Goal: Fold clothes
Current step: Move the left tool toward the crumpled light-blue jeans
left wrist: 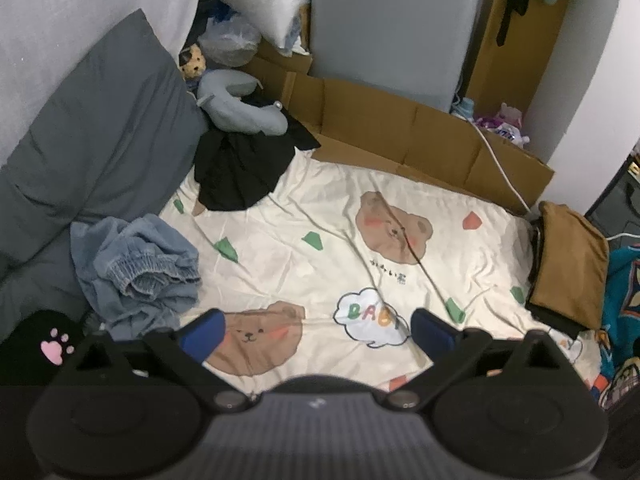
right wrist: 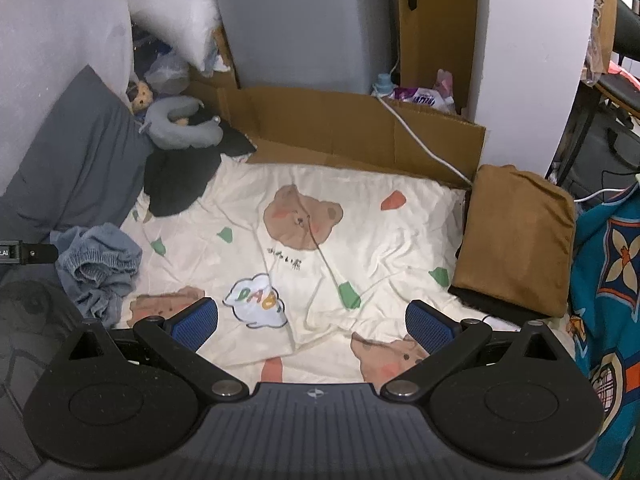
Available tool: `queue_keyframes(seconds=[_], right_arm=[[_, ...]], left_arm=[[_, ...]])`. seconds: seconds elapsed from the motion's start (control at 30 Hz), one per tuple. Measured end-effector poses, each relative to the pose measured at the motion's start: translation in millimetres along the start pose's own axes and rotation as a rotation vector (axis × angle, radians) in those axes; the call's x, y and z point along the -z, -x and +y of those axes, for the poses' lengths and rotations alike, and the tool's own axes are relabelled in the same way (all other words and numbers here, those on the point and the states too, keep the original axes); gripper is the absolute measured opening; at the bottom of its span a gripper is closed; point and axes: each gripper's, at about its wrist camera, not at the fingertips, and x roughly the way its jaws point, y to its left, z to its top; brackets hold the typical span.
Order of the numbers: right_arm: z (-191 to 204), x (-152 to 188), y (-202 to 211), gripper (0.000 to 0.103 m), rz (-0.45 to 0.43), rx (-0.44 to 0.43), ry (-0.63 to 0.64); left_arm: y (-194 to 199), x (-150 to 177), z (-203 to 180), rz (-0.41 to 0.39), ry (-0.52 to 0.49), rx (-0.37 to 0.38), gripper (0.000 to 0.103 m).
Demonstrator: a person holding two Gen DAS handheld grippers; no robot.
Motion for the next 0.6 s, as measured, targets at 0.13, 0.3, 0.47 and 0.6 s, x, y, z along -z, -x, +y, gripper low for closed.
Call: queue_keyframes(seconds=[0.13, 0.3, 0.47, 0.6], right_arm=[[-3, -2, -1, 0.103, 0.003, 0.009, -0.012], [-9, -6, -3, 0.103, -0.007, -0.005, -0.062], [-6, -8, -3, 0.103, -0.028, -0.006, -0.058], [1, -11, -4, 0.103, -0.049, 0.01, -0.033]], left_arm=[[5, -14, 5, -0.041, 0.009, -0.003, 0.102], [1, -23, 17, -0.047, 0.036, 0.009, 0.103], [-5, -32, 41, -0.053, 0.104, 0.003, 0.103], [-10, -36, 59, -0.053, 0.122, -0.032, 0.102]])
